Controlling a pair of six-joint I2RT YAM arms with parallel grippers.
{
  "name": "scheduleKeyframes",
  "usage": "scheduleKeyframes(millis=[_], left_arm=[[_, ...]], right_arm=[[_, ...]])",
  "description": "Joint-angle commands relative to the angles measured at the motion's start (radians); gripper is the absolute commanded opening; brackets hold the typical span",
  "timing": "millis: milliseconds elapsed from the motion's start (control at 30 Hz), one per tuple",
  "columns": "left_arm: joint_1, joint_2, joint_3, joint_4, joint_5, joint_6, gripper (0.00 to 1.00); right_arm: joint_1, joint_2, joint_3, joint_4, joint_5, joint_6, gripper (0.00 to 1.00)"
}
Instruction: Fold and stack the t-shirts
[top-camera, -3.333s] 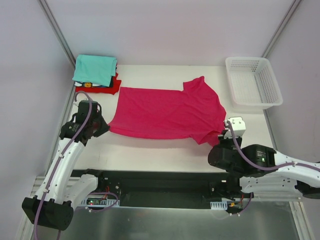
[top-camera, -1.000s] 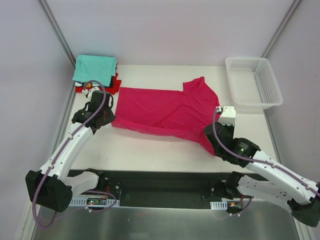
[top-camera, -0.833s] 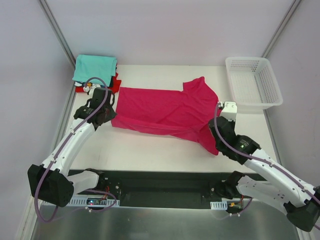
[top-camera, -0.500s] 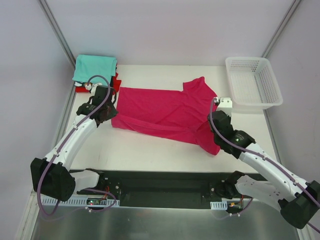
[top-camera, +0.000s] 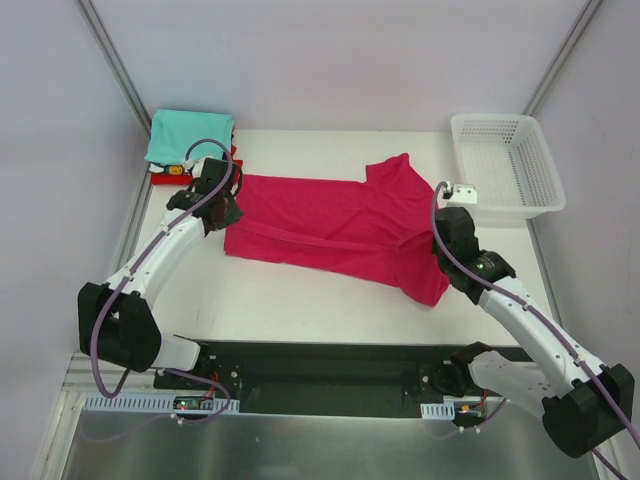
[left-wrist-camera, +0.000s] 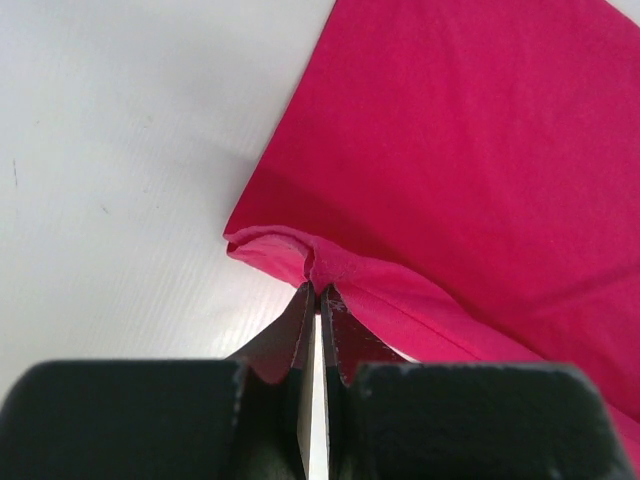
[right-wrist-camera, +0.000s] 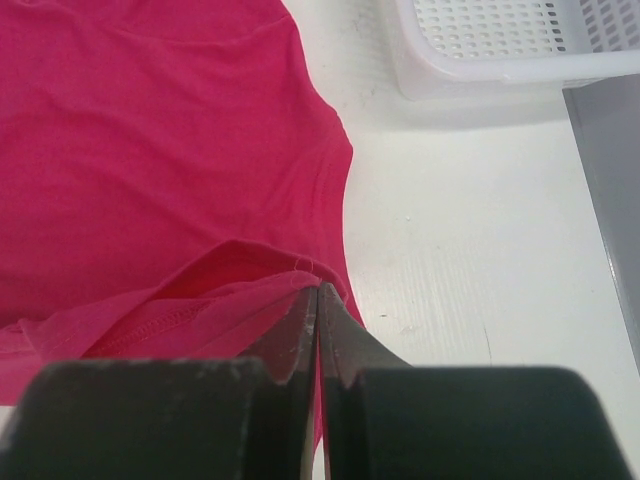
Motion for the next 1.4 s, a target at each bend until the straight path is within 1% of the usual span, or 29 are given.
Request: scheduleKeyframes(millis=[0, 167, 533, 800, 1100, 1367], left_arm=[[-0.007, 0.046, 0.046, 0.026, -0.022, 0.018, 0.00], [-0.007, 0.088, 0.066, 0.039, -0.013, 0.011, 0.00], [-0.007, 0.180, 0.132, 0.041, -0.016, 0.020, 0.00], [-0.004, 0.250, 0.170, 0.047, -0.026, 0.028, 0.00], [0.039, 0.353, 0.248, 0.058, 0.002, 0.037, 0.00], [0.076, 0.450, 0.297, 0.067, 0.034, 0.041, 0.00]], right_arm=[[-0.033, 0.021, 0.038, 0.058, -0.069, -0.034, 0.01], [-0.047, 0.071, 0.036, 0.094, -0.119, -0.027, 0.01], [-0.065, 0.211, 0.078, 0.155, -0.144, -0.027, 0.01], [-0.131, 0.305, 0.107, 0.203, -0.174, -0.030, 0.01], [-0.199, 0.414, 0.160, 0.227, -0.225, -0.041, 0.01], [-0.230, 0.509, 0.196, 0.256, -0.259, -0.041, 0.01]])
